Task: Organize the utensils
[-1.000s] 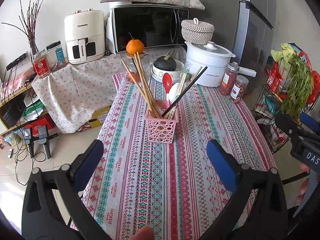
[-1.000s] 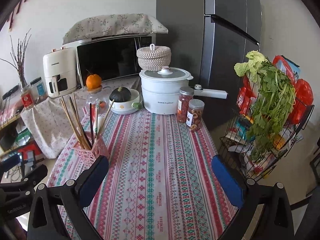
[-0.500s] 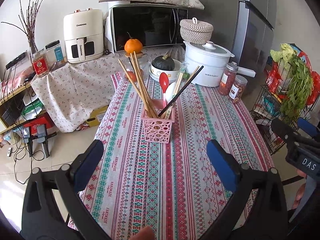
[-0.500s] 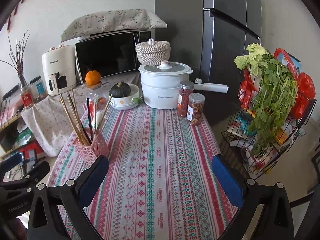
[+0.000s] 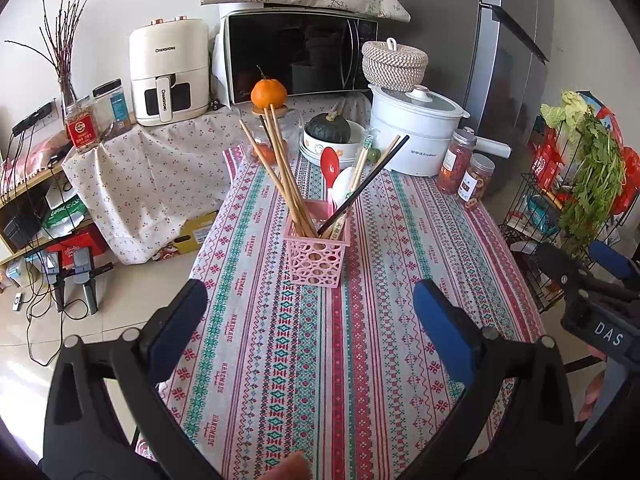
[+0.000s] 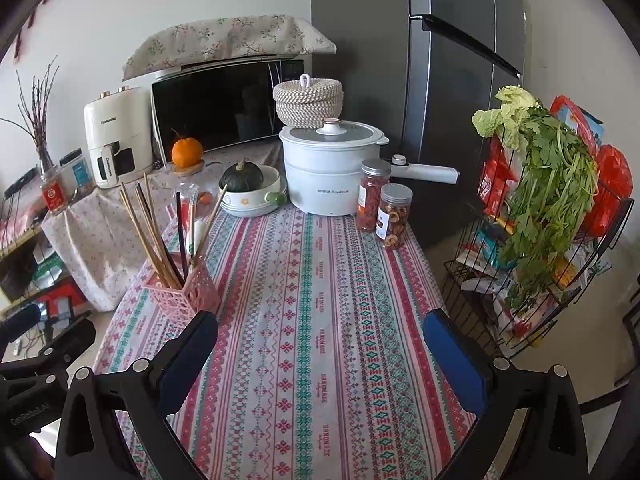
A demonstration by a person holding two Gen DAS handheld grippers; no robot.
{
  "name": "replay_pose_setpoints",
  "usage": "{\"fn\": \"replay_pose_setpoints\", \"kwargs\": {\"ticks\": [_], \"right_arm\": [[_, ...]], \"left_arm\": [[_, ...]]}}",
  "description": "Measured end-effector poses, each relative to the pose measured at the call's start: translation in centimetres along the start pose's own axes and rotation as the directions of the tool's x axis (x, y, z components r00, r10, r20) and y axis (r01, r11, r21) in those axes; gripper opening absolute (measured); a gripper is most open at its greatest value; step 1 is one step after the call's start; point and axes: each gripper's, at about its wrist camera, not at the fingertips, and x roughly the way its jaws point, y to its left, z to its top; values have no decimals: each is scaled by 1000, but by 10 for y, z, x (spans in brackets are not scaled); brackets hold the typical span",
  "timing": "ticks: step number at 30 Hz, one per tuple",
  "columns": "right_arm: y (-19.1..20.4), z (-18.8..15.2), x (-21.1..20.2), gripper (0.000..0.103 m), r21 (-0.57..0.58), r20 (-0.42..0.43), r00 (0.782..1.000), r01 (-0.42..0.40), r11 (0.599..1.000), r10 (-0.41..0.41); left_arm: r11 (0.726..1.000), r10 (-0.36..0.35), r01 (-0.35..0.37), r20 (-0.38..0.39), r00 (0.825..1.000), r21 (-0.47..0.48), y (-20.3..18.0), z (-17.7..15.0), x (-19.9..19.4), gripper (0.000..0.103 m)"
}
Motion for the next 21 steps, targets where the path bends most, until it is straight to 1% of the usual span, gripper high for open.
{"fn": "replay_pose_setpoints", "kwargs": {"ticks": [21], "right_arm": [[0, -1, 2, 103, 2, -5, 1000, -4, 1000, 4]], "left_arm": [[1000, -4, 4, 3, 1000, -3, -3, -1, -2, 102]]}}
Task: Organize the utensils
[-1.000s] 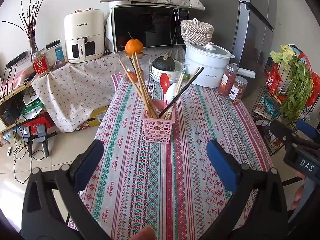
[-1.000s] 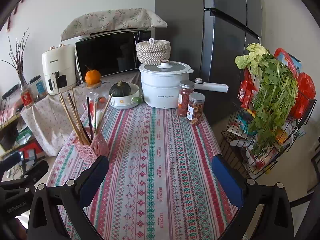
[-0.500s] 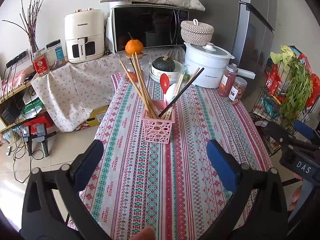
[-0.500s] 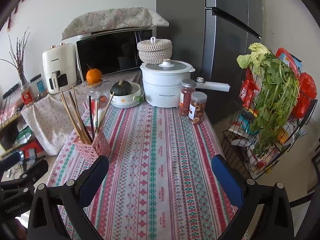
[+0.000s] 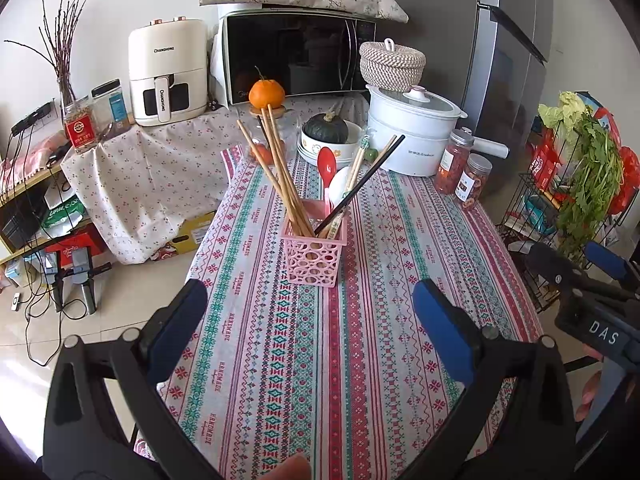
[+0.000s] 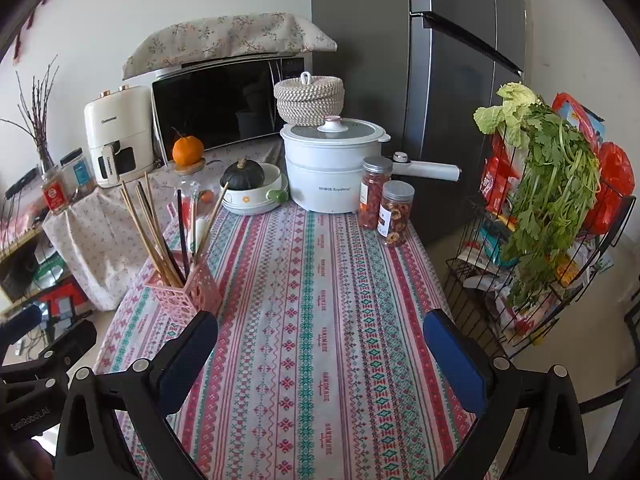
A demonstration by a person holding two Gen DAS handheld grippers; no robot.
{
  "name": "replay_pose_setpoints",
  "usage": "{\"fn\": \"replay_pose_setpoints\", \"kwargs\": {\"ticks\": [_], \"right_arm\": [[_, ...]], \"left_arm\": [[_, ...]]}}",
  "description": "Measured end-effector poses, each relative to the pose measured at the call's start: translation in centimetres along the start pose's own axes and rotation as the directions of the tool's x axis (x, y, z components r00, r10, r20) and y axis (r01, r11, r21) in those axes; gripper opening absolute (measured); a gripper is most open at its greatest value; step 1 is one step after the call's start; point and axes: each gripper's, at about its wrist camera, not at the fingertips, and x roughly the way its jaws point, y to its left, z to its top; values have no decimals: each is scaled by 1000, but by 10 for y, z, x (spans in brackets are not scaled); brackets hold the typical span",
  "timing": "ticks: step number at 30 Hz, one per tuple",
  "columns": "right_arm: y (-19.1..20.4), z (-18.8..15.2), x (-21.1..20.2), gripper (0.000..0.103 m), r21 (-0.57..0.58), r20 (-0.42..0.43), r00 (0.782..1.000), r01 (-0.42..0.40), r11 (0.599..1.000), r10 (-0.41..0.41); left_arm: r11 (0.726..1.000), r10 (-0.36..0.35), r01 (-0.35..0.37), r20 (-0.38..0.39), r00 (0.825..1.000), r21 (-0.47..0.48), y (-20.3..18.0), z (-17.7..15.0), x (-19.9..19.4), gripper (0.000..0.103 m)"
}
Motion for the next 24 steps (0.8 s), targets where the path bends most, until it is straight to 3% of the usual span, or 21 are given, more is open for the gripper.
{"fn": "replay_pose_setpoints", "kwargs": {"ticks": [24], "right_arm": [[-2, -3, 9, 103, 6, -24, 1000, -9, 1000, 9]], "left_arm": [[1000, -25, 25, -23, 999, 4, -1, -2, 5, 102]]}}
